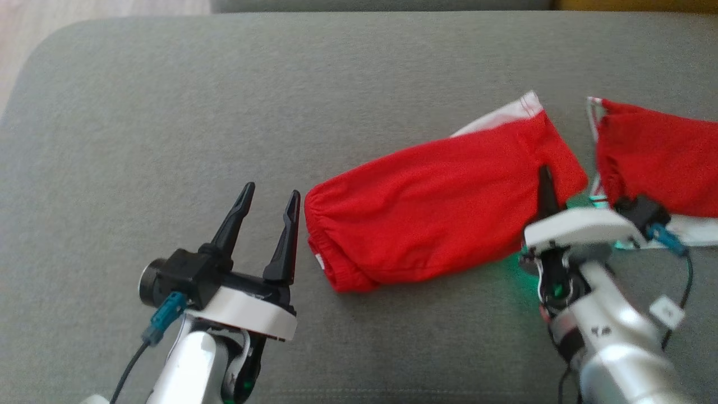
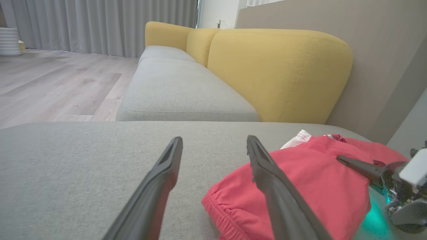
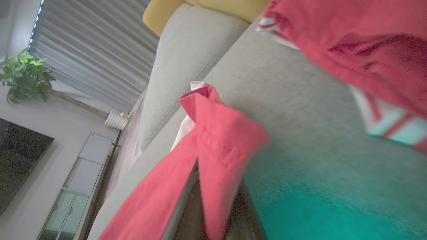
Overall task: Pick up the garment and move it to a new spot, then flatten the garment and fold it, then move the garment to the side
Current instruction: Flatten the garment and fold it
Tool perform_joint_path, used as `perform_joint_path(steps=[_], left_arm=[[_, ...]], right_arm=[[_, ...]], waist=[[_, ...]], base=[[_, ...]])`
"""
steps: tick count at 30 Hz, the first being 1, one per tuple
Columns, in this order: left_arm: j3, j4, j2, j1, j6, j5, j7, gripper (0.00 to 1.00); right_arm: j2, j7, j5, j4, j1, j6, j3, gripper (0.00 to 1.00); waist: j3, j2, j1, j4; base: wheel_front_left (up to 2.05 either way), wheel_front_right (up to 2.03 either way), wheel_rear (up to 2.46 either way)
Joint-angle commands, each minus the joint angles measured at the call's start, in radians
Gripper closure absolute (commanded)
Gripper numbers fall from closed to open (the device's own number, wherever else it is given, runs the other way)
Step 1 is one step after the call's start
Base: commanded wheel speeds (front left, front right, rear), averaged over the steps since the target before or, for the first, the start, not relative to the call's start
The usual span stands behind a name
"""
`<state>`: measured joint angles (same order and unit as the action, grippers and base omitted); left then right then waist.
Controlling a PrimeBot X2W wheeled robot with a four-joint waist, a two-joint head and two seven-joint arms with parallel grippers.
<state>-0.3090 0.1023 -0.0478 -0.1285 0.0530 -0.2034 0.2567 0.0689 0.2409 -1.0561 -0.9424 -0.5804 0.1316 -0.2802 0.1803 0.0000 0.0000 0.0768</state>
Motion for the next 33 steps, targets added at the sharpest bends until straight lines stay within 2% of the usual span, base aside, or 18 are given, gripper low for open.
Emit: perform_joint_path(steps=[1,10,17,21,25,33], left_arm=[[0.039,-0.032,-0.002,-0.015,0.001,0.007,0.005,0.0],[0.042,-0.026,-0.002,-0.002,0.008,0.015,0.005,0.0],[0.037,-0.022,-0.002,0.011,0.008,0.015,0.005,0.0],[0.037,-0.021,-0.002,0.019,0.006,0.016,0.005,0.0],[0.04,-0.021,-0.002,0.026,0.002,0.013,0.005,0.0],[0.04,-0.017,-0.002,0.036,0.003,0.013,0.005,0.0]], right_arm=[[-0.019,0.017,-0.014,0.047,0.027,-0.001,-0.008,1.0],[-0.019,0.021,-0.004,0.187,0.206,-0.001,-0.009,1.0],[-0.019,0.021,0.04,0.258,0.215,-0.001,0.046,1.0],[-0.019,0.021,0.064,0.314,0.222,-0.001,0.042,1.0],[-0.019,0.021,0.073,0.402,0.249,-0.001,-0.019,1.0],[-0.019,0.021,0.093,0.525,0.281,-0.001,-0.216,1.0]], waist=[[-0.019,0.0,0.0,-0.035],[-0.048,0.0,0.0,-0.077],[-0.076,0.0,0.0,-0.057],[-0.087,0.0,0.0,-0.043],[-0.102,0.0,0.0,-0.02],[-0.122,0.0,0.0,0.016]], base=[[0.0,0.0,0.0],[0.0,0.0,0.0],[0.0,0.0,0.0],[0.0,0.0,0.0],[0.0,0.0,0.0],[0.0,0.0,0.0]])
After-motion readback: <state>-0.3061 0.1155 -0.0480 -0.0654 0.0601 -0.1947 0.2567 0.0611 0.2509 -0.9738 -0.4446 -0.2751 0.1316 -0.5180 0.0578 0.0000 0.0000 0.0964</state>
